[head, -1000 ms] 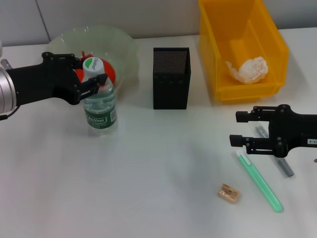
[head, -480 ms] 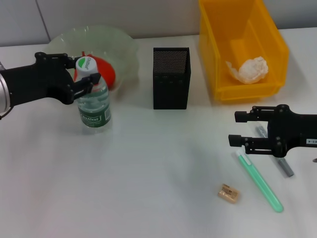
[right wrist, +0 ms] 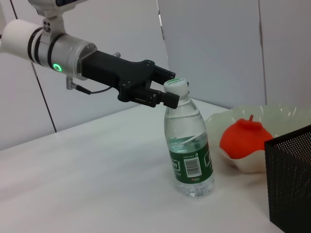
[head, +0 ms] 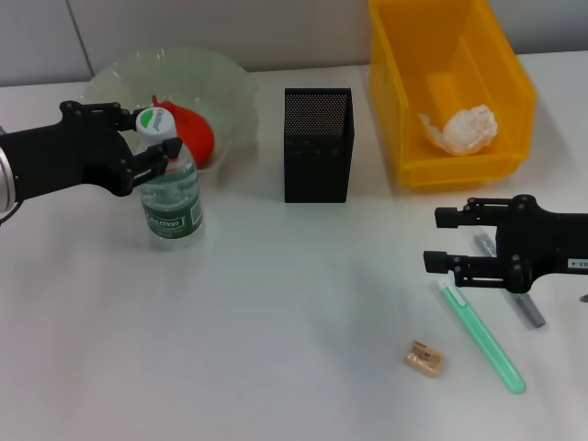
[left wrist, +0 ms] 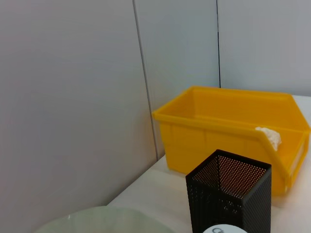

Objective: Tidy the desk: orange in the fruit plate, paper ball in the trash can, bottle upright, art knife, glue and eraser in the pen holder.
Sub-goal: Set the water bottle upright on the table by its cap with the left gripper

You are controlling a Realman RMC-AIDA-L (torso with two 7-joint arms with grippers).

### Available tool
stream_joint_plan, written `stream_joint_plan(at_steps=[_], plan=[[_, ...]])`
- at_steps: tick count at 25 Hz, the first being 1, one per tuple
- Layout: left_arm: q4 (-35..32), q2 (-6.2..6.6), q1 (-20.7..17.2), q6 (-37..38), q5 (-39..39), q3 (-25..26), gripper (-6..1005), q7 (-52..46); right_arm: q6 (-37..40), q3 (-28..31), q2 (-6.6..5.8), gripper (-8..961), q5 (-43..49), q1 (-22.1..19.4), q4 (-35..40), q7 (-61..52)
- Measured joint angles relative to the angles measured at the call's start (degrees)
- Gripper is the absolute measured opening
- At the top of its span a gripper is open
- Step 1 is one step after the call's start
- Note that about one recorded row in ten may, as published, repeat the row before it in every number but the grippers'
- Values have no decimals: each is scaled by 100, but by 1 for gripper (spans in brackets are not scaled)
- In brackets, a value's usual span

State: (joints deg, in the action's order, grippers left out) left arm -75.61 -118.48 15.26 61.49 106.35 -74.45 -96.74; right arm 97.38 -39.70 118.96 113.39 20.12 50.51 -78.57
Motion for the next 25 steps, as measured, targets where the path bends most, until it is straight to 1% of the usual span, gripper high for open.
stream_joint_plan(at_steps=[4,7,9,25], plan=[[247,6,43,-16,-240,26,516,214,0,4,3,669,1,0,0,0],[247,6,43,-16,-240,26,518,214,0,3,4,669,2,0,0,0],[439,9,71,-8,-377,89,519,381,0,-4,4,669,2,0,1,0],[454,9,83,86,-372,133,529,385,0,-21,4,669,2,17,3,0]])
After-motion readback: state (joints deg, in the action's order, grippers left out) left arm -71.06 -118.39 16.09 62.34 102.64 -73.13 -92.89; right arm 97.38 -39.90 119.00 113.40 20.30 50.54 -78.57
